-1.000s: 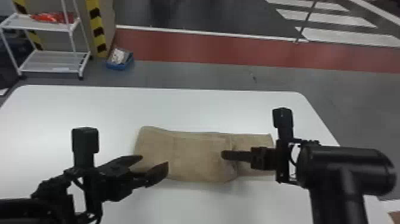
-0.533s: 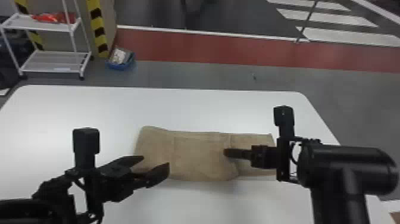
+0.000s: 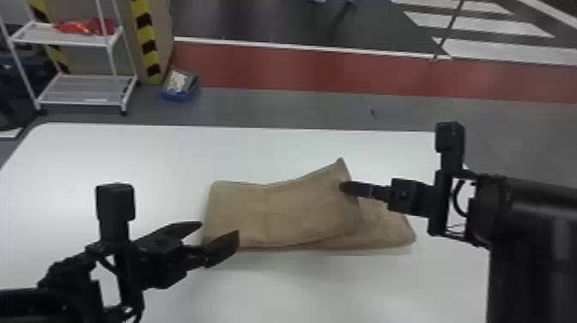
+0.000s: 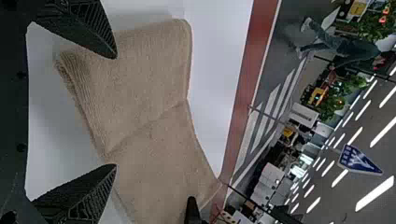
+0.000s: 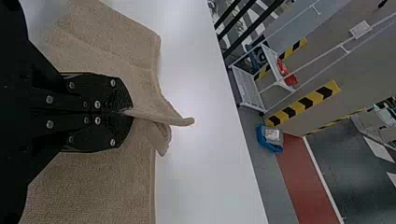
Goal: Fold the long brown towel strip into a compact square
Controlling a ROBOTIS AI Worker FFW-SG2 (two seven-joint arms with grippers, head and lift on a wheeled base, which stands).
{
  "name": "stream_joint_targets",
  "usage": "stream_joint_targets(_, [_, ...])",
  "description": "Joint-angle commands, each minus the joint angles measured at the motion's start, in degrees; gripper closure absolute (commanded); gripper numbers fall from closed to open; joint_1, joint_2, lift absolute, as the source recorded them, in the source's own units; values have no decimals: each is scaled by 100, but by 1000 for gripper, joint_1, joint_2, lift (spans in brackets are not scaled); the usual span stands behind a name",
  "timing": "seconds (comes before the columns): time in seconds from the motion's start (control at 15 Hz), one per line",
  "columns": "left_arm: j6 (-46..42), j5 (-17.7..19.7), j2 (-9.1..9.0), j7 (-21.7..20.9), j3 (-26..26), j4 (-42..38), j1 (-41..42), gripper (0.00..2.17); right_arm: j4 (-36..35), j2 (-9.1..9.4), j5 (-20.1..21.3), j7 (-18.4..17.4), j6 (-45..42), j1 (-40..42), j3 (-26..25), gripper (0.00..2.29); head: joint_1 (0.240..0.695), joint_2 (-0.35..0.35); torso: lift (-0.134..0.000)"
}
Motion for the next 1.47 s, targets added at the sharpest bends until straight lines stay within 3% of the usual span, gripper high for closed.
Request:
stream_joint_targets(0.0, [-200,97,-15,8,79,-1,-7,49,250,-36,99,6,-421,152,-80,1146,695,-161,-124])
stream_joint_targets(0.2, [-200,97,-15,8,61,-1,-24,49,514,-36,126,-12,-579,65,-98,1143,695,-173,-124])
stream_joint_targets(0.4, [-200,97,-15,-1,105,-10,-15,49,232,-45,38,14,-404,56,-203,1143,695,-177,-124])
stream_joint_targets(0.67, [-218,167,-15,-71,228,-10,2,49,100,-168,-32,129,-316,73,-739,1139,695,-188,-124])
stream_joint_targets(0.87, [-218,167,-15,-71,211,-1,-15,49,619,-168,99,85,-878,117,-528,1139,695,-217,-124])
stream_joint_targets(1.07, [-218,167,-15,-71,220,-10,-15,53,557,-168,64,120,-826,117,-651,1139,695,-213,-124])
stream_joint_targets(1.27, [-218,167,-15,-62,211,17,-15,53,206,-344,-164,234,-527,170,-1108,1136,695,-224,-124])
stream_joint_targets(1.4, [-236,167,-15,-53,193,69,-33,53,329,-502,-279,234,-632,232,-1354,1136,695,-246,-124])
